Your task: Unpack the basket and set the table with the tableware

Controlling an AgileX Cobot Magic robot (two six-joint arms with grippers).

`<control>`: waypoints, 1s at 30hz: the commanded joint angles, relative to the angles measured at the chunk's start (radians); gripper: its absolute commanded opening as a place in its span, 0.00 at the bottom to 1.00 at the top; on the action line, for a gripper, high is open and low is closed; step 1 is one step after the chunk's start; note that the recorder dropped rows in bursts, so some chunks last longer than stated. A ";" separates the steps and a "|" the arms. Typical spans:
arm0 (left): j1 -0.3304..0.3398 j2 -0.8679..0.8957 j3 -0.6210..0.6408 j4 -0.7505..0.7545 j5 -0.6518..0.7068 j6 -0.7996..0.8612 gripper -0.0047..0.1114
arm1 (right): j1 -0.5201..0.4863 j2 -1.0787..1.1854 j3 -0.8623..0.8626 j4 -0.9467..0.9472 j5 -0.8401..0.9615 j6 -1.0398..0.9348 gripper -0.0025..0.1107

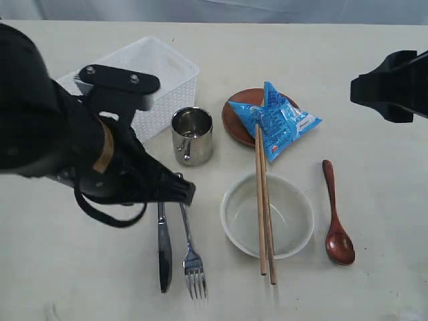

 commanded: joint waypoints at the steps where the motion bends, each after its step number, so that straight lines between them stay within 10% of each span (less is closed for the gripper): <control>1: -0.147 0.067 -0.015 0.180 0.006 -0.250 0.04 | 0.000 -0.006 0.001 0.006 0.000 -0.009 0.50; 18: -0.094 0.250 -0.078 0.027 -0.108 -0.331 0.05 | 0.000 -0.006 0.001 0.005 0.019 -0.009 0.50; 25: 0.005 0.253 -0.078 -0.173 -0.173 -0.122 0.36 | 0.000 -0.006 0.001 0.005 0.019 -0.009 0.50; 30: 0.005 0.284 -0.078 -0.201 -0.200 -0.094 0.39 | 0.000 -0.006 0.001 0.005 0.015 -0.011 0.50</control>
